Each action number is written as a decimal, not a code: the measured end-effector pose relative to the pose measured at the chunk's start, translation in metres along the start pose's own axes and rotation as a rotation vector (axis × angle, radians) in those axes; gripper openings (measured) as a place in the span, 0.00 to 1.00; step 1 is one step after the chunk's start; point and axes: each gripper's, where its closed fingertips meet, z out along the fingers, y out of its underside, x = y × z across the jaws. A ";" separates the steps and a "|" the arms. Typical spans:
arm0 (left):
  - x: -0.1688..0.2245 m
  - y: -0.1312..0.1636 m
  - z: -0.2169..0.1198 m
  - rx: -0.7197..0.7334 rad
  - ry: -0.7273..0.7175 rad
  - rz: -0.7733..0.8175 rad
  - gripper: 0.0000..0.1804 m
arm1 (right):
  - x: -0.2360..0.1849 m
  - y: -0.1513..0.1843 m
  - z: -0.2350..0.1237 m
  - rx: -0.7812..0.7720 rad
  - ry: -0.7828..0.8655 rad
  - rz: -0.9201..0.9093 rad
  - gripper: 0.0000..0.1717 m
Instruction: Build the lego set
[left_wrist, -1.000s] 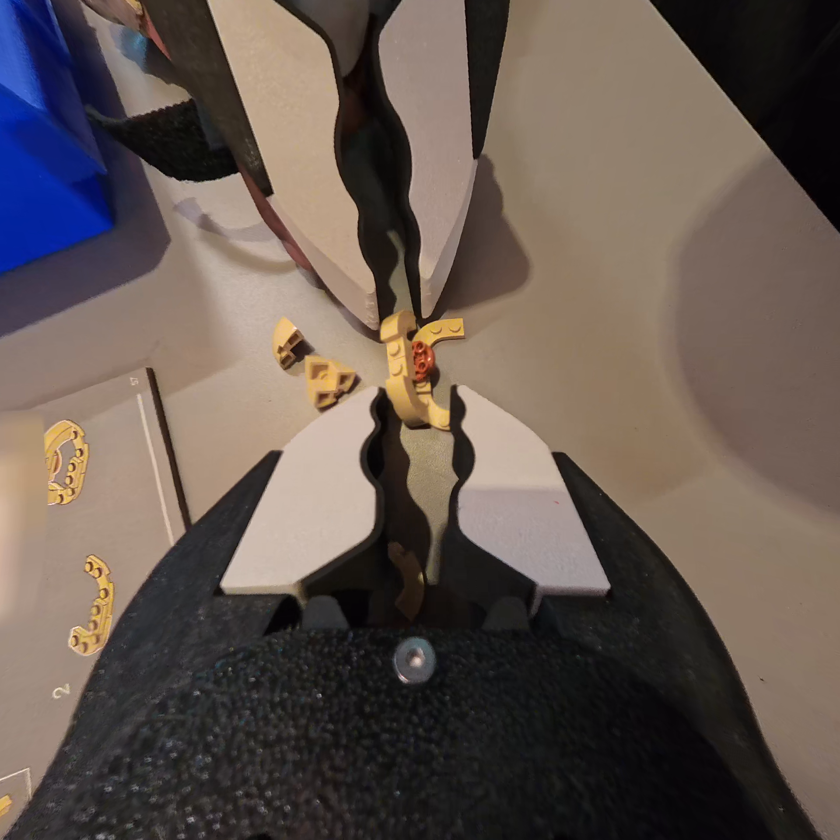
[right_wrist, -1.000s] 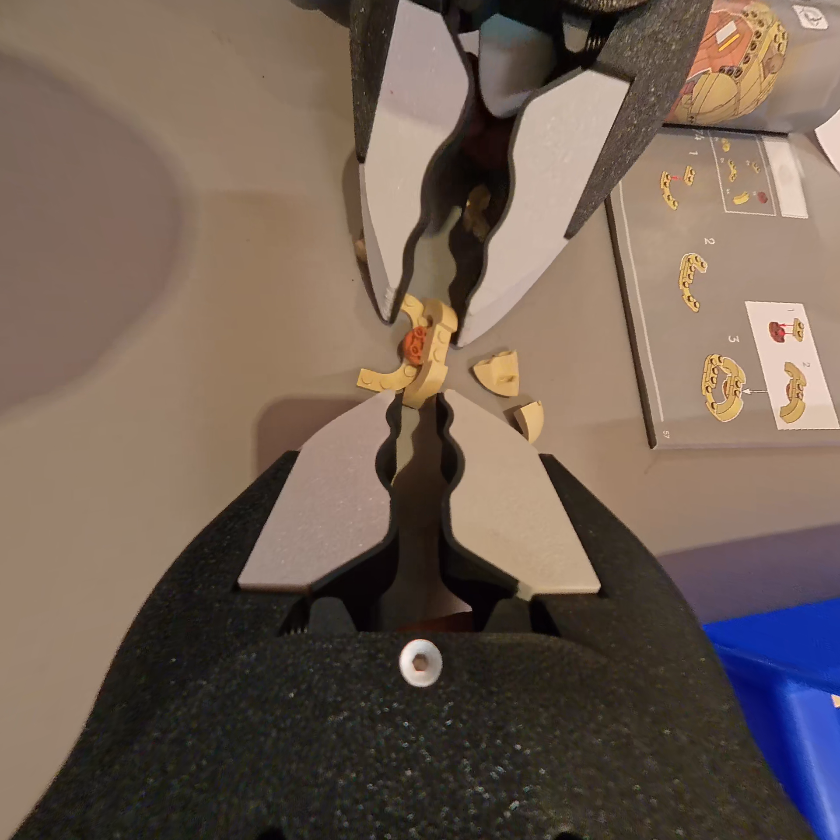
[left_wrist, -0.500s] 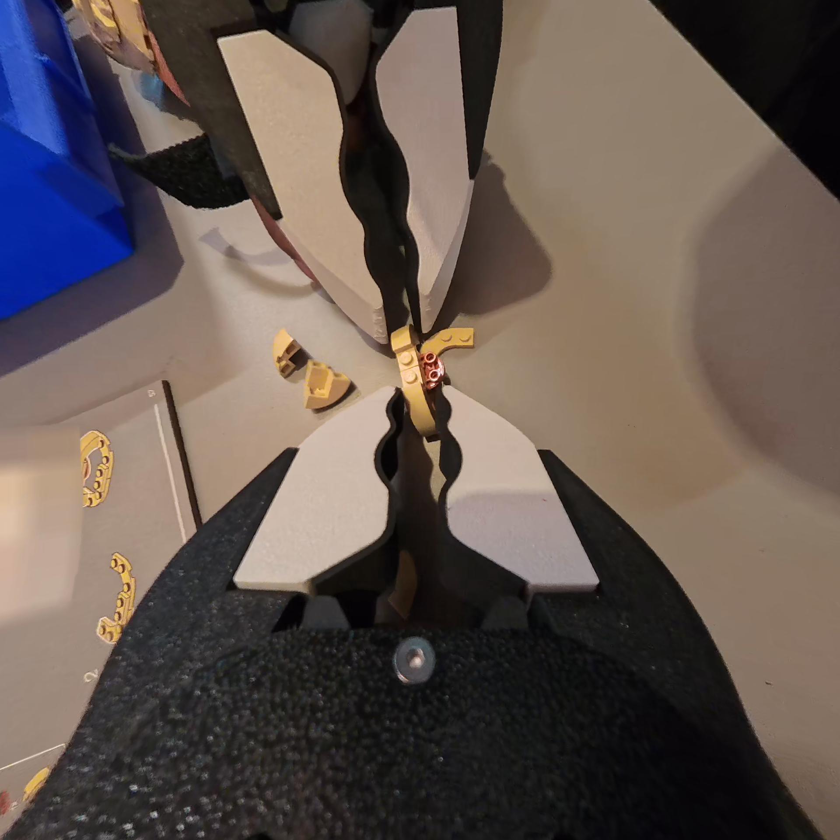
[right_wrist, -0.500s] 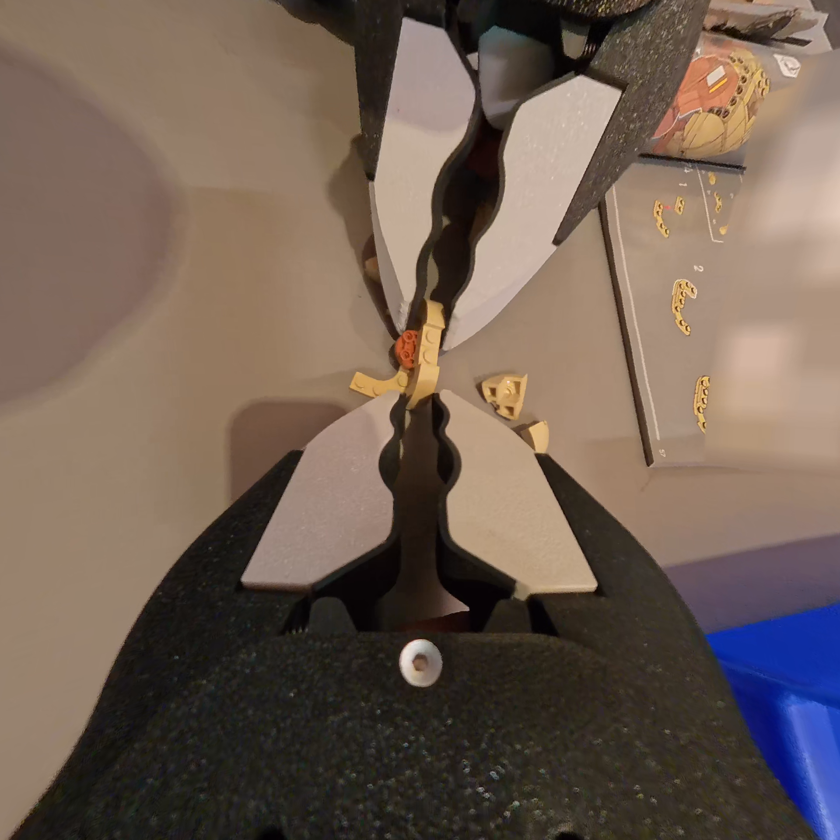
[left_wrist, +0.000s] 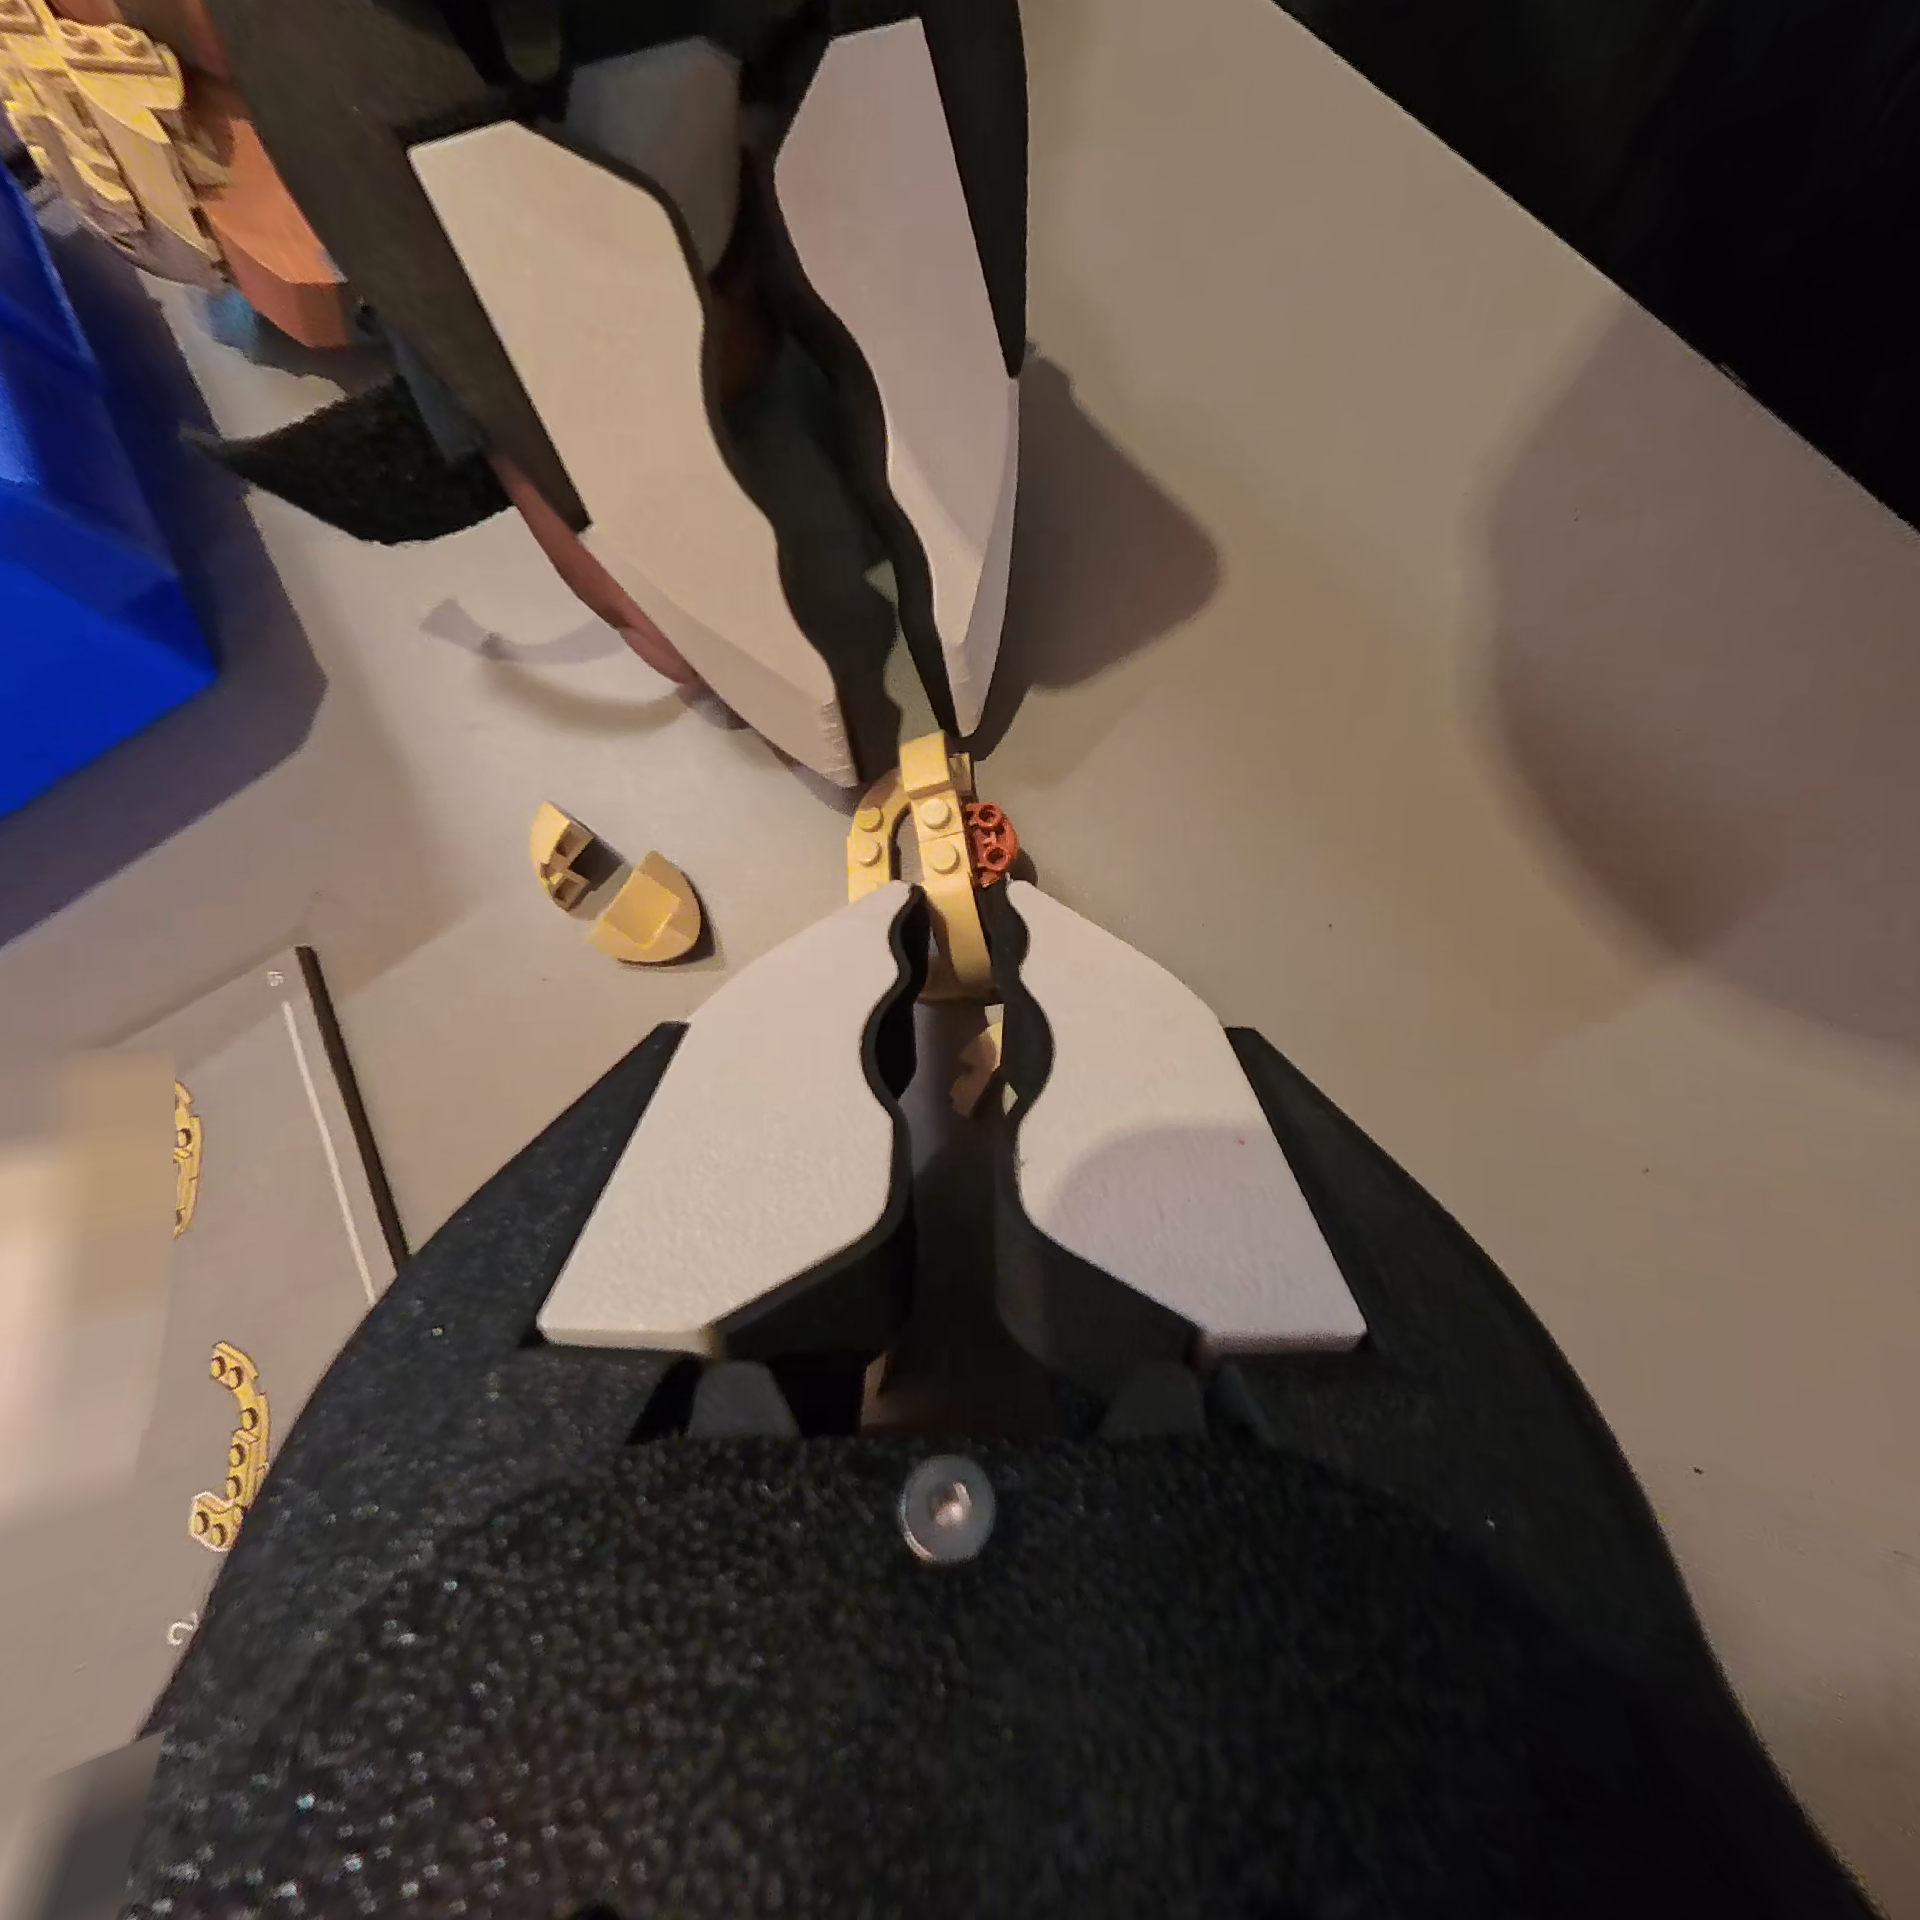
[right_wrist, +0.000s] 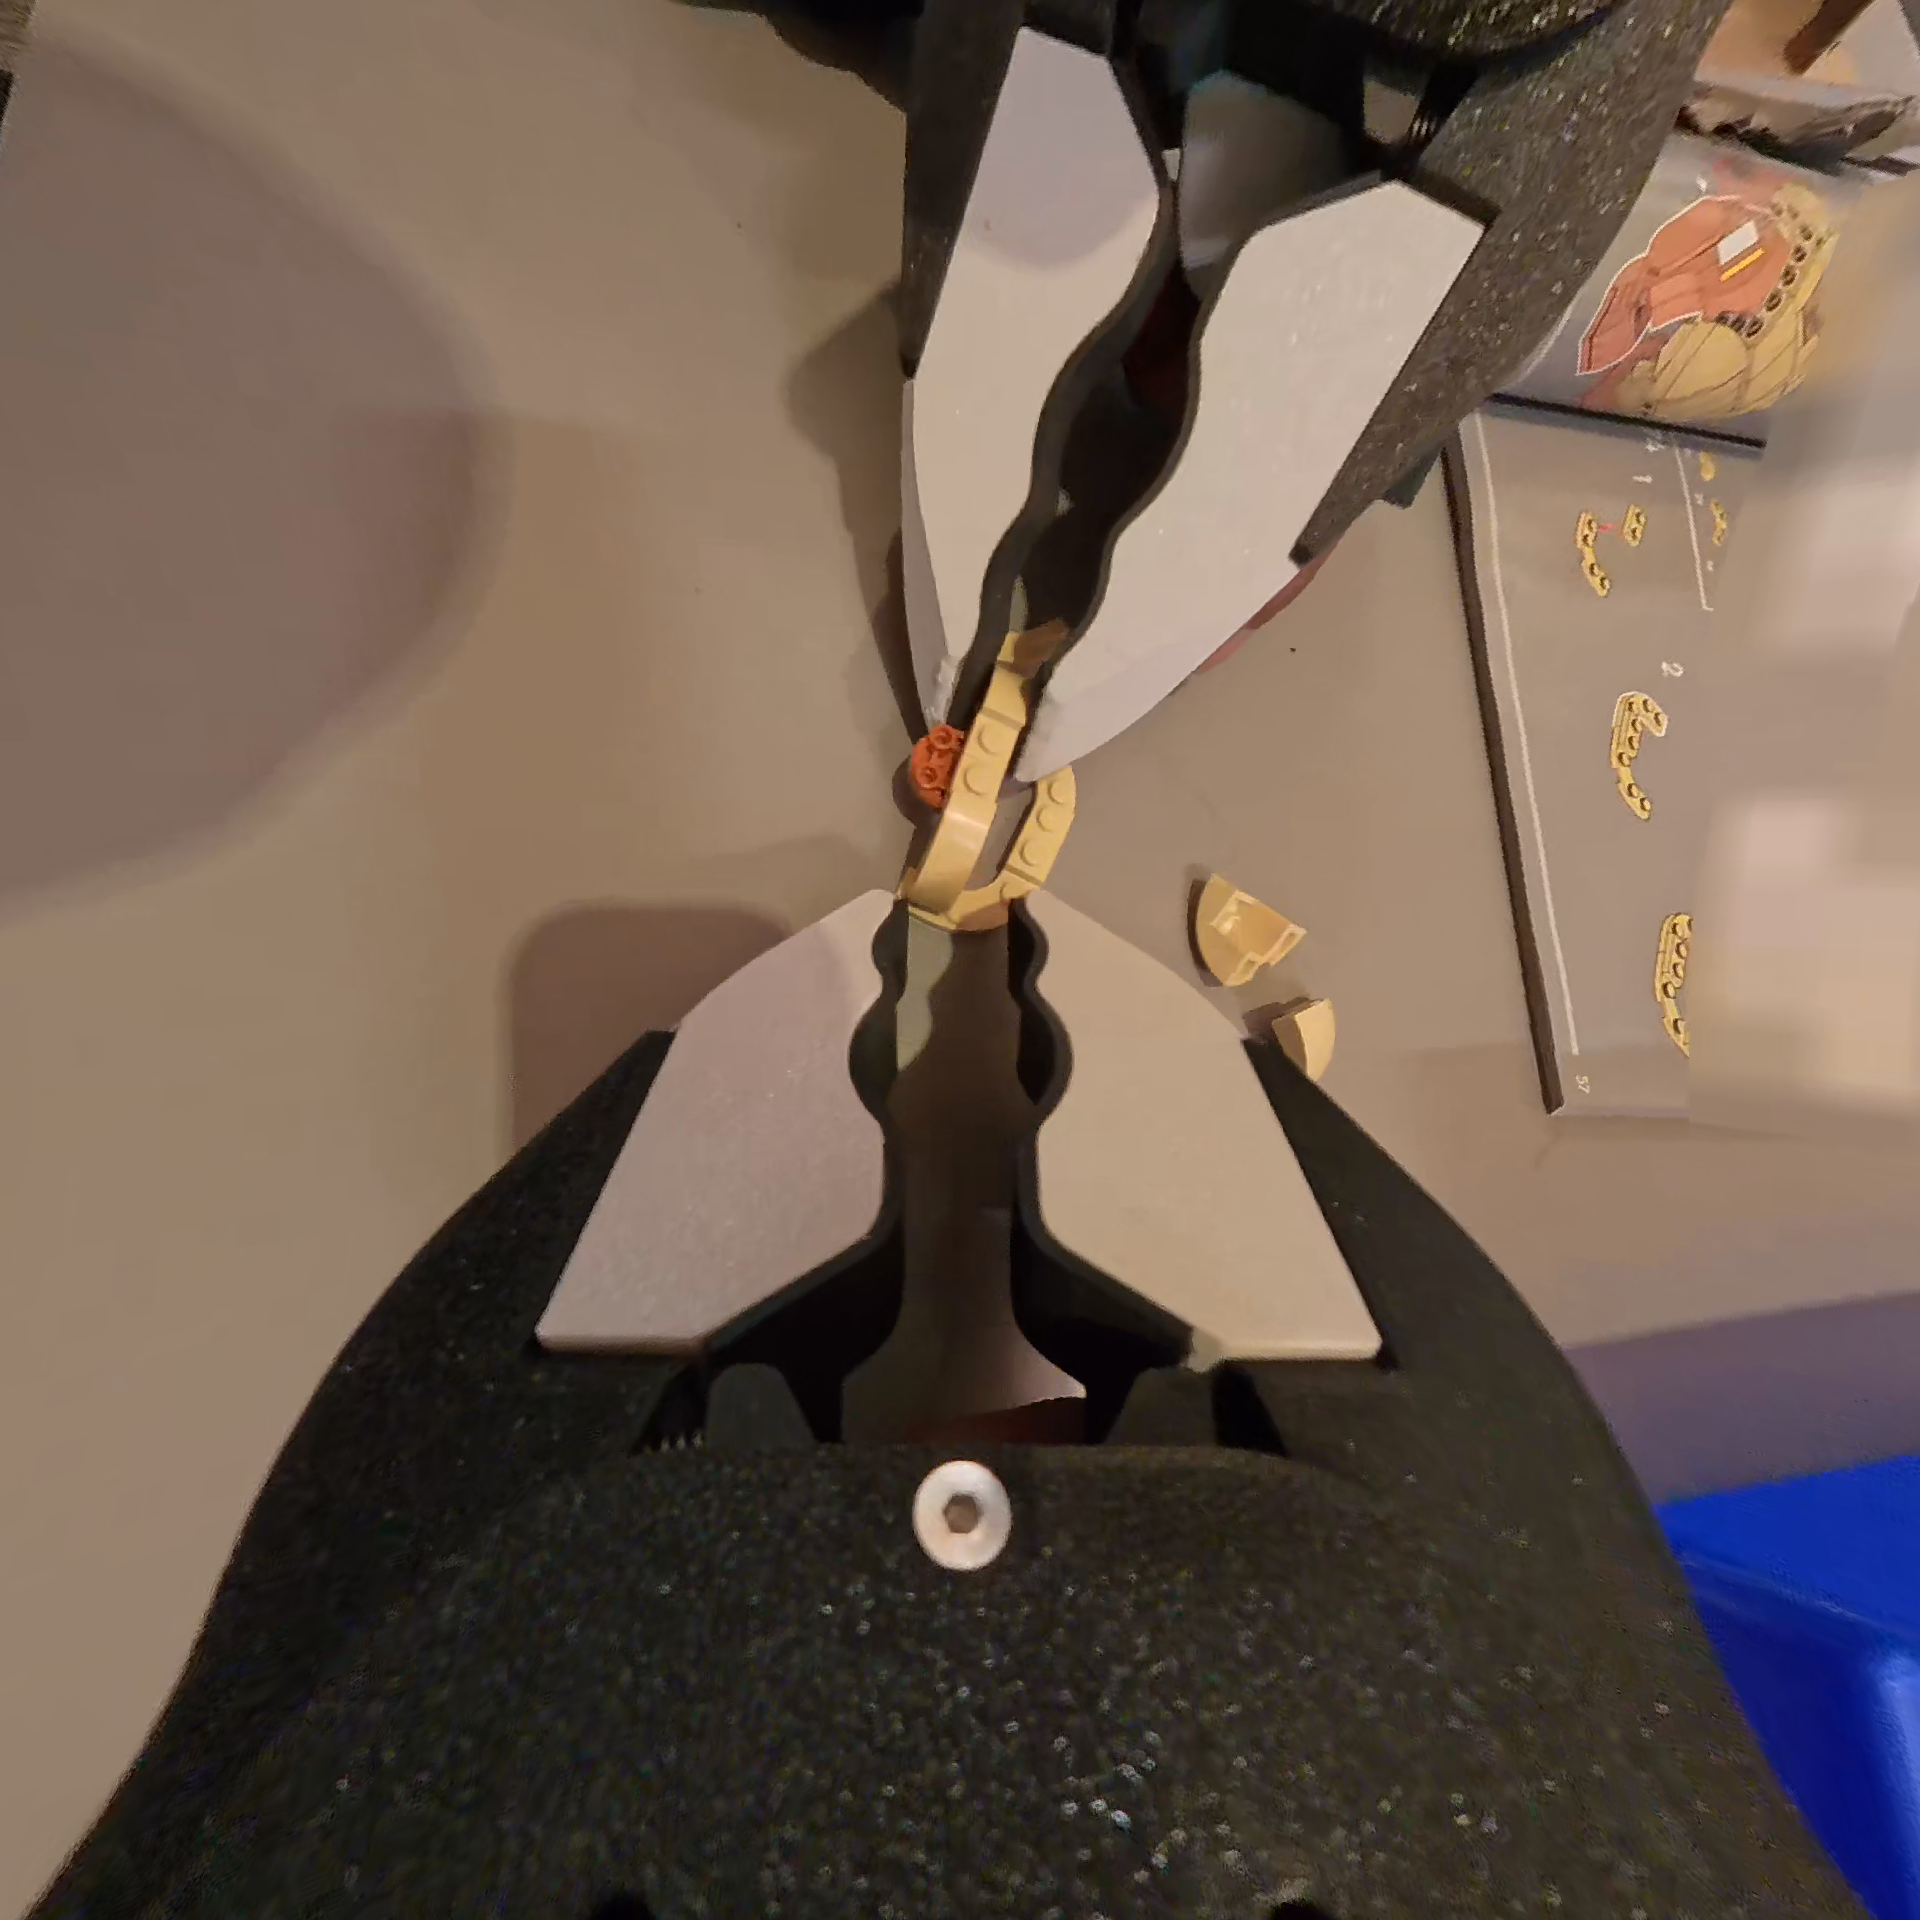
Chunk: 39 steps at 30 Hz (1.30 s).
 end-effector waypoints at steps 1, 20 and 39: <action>0.000 0.000 0.000 0.000 0.004 0.001 0.06 | 0.000 0.000 0.000 -0.001 0.000 0.009 0.11; 0.000 0.003 0.002 -0.043 0.005 0.036 0.06 | -0.004 -0.003 0.006 -0.026 -0.007 0.061 0.16; -0.007 0.004 -0.003 -0.029 -0.024 0.003 0.11 | -0.001 -0.002 0.006 -0.027 0.003 0.082 0.17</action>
